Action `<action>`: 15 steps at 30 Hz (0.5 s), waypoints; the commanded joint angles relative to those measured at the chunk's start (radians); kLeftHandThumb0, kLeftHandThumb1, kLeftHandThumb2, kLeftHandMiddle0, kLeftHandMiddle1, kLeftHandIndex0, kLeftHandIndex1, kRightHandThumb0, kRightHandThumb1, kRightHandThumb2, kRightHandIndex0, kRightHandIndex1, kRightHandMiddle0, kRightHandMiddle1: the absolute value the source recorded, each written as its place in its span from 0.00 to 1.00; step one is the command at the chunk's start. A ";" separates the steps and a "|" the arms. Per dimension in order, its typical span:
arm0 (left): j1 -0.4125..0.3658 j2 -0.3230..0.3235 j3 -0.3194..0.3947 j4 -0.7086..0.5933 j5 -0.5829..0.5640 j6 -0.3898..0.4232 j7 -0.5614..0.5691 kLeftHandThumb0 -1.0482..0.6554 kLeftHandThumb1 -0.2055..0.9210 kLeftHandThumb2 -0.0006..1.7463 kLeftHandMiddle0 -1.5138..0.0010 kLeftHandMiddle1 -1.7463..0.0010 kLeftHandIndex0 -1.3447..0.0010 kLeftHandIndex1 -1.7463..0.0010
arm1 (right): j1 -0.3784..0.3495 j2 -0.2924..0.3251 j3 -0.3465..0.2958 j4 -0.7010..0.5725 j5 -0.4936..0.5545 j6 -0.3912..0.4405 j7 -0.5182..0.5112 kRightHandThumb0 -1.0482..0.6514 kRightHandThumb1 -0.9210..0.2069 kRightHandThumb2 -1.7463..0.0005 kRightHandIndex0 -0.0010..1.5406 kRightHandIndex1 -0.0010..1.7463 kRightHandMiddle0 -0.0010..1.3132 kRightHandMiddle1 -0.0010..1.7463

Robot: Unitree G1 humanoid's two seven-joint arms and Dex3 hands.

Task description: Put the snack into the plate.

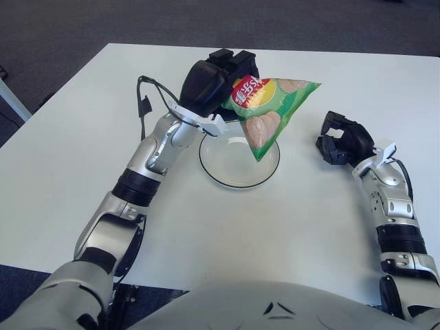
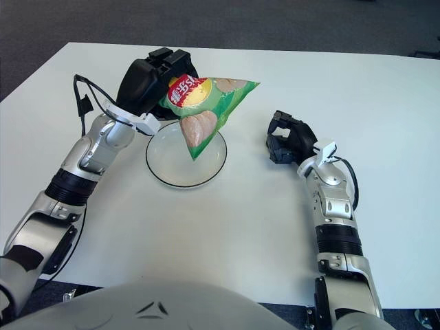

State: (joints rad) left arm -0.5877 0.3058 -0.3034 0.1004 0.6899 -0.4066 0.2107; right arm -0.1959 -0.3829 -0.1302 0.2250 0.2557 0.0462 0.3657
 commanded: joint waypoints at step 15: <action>0.055 0.002 -0.053 0.083 -0.028 -0.071 -0.090 0.61 0.17 0.97 0.43 0.01 0.53 0.00 | 0.084 0.013 0.050 0.025 -0.049 0.112 -0.020 0.33 0.53 0.25 0.84 1.00 0.47 1.00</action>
State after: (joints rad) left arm -0.5394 0.2992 -0.3484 0.1660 0.6717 -0.4550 0.1384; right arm -0.1846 -0.3824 -0.1258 0.1979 0.2542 0.0658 0.3437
